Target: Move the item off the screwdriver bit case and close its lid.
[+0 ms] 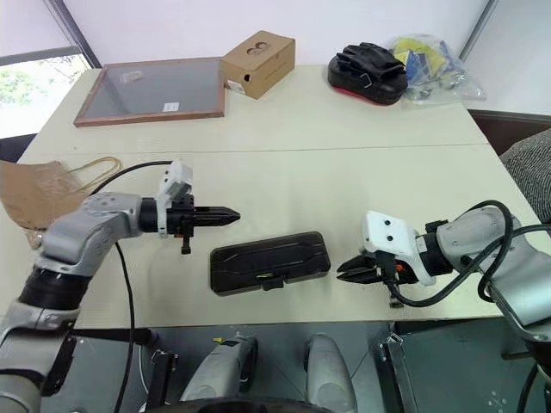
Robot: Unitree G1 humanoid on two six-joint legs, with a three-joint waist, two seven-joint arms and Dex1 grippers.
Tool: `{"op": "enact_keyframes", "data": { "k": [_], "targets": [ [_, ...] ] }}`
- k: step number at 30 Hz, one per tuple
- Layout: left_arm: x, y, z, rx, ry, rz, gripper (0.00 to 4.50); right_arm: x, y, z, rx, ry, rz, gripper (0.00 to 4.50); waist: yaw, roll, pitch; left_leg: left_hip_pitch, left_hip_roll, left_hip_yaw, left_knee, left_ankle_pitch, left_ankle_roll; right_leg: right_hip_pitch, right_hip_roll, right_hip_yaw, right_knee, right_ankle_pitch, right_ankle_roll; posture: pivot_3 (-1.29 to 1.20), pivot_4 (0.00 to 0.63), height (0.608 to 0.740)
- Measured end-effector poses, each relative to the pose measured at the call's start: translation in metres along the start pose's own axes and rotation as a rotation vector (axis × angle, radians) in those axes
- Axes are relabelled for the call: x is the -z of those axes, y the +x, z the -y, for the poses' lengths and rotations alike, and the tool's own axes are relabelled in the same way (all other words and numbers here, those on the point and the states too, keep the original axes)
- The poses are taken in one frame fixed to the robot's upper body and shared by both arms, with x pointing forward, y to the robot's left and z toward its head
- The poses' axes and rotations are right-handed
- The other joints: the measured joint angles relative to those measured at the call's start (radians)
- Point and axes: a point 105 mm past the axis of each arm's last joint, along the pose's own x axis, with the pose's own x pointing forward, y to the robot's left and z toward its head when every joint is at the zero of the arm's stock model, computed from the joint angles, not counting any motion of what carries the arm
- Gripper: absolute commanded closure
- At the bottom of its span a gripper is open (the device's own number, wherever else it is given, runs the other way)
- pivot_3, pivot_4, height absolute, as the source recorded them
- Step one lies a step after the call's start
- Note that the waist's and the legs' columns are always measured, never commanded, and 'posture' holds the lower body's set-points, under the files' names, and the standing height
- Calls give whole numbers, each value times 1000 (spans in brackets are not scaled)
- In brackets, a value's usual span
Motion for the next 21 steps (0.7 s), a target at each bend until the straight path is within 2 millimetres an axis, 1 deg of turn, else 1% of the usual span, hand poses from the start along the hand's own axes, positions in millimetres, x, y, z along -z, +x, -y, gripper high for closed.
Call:
{"op": "enact_keyframes", "data": {
  "k": [3,5,9,11,15,21],
  "targets": [
    [4,11,-10,18,16,-22,4500,-7,8,-8,-52,45,50,4422,1,0,0,-1,0,-1,1,0,0,0,0,-1,0,0,0,0,150,740],
    [5,18,-15,29,29,-33,4500,-9,18,-14,-88,87,77,4422,2,0,0,-3,0,-1,2,0,0,-2,0,-1,0,0,0,0,150,740],
    [8,37,-23,61,52,-53,4500,-9,49,-23,-156,230,130,4422,1,0,0,-7,-1,-2,6,0,1,-6,0,-1,2,1,1,0,150,740],
    [11,45,-27,69,51,-62,4500,-7,63,-25,-153,283,110,4422,0,-1,0,-8,-1,-2,8,-1,1,-7,-1,-1,4,1,1,0,150,740],
    [13,54,-29,93,72,-83,4500,-2,90,-32,-138,363,72,4422,-1,0,0,-8,-1,-2,9,-1,2,-7,-1,-1,7,1,2,0,150,740],
    [13,61,-26,127,126,-92,4500,3,110,-28,-4,466,29,4422,0,0,0,-8,-2,-4,11,-1,2,-8,0,0,9,1,2,0,150,740]
  ]
}}
